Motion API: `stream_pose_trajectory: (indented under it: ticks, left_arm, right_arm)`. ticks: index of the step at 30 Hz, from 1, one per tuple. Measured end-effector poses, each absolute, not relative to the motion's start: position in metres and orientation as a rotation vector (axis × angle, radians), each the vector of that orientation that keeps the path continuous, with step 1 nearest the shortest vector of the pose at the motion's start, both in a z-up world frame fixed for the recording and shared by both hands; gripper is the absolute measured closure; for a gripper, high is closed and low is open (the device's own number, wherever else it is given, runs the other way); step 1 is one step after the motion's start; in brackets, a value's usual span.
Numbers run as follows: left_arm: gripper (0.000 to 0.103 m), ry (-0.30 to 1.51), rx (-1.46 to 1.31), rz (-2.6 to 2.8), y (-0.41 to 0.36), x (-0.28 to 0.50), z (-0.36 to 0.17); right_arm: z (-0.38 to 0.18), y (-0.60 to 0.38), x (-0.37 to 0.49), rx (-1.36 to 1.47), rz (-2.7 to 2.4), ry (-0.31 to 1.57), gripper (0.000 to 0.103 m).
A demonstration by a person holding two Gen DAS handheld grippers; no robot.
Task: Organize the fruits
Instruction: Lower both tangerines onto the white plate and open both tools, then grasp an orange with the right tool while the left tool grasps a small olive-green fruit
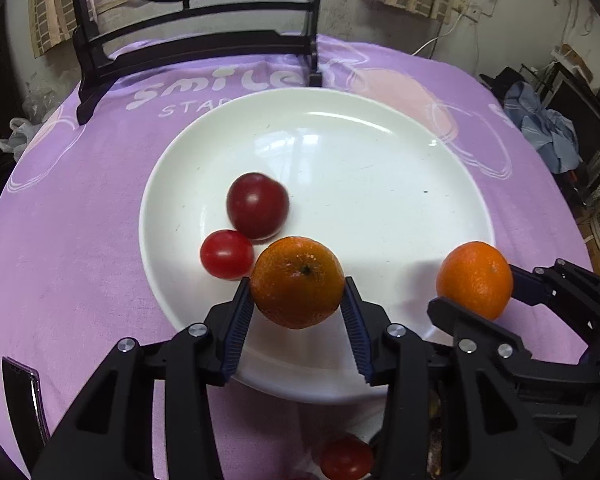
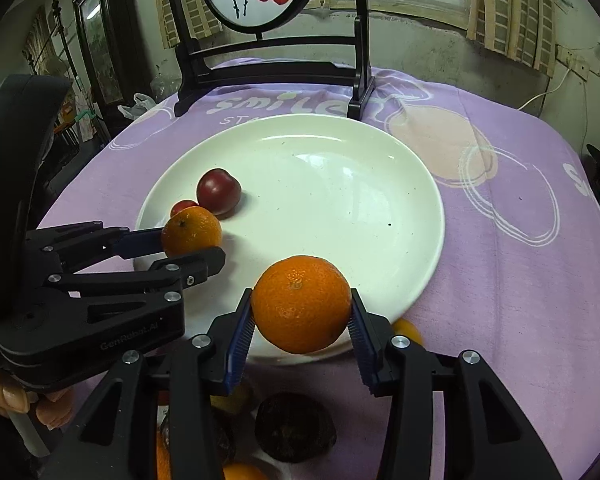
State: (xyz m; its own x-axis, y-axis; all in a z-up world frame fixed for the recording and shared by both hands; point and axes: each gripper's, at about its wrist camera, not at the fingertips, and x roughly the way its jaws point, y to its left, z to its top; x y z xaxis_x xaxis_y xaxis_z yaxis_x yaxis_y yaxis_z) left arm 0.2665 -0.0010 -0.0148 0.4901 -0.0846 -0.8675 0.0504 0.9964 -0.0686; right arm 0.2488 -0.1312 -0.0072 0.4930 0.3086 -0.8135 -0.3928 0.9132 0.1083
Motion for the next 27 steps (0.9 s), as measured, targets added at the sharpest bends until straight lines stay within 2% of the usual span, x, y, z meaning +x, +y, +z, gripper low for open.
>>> stream_pose_trajectory:
  ticks: [2,4,6,8,10,14,18,27]
  left_arm:
    - [0.054,1.048,-0.05,-0.072,0.002,0.266,-0.012]
    - [0.041,1.018,-0.046,-0.058,0.005,0.26,-0.004]
    - [0.033,0.972,-0.032,-0.033,0.007,0.253,0.009]
    - [0.029,0.934,-0.027,-0.012,0.008,0.245,0.021]
    - [0.022,0.911,-0.036,-0.011,0.01,0.237,0.03]
    - [0.022,0.889,-0.054,-0.023,0.012,0.21,0.04]
    - [0.017,0.88,0.0,-0.016,0.01,0.175,0.034]
    - [0.016,0.902,-0.018,-0.036,0.01,0.106,0.012]
  right_arm:
    - [-0.008,-0.136,0.249,-0.07,0.42,0.967,0.057]
    - [-0.004,-0.14,0.244,-0.054,0.424,0.956,0.057]
    - [0.002,-0.146,0.237,-0.041,0.427,0.932,0.055]
    - [0.009,-0.152,0.232,-0.011,0.428,0.909,0.048]
    - [0.015,-0.157,0.228,0.014,0.434,0.883,0.046]
    - [0.026,-0.169,0.218,0.07,0.435,0.878,0.046]
    - [0.029,-0.179,0.187,0.045,0.423,0.852,0.043]
    - [0.005,-0.197,0.102,-0.024,0.421,0.899,0.041]
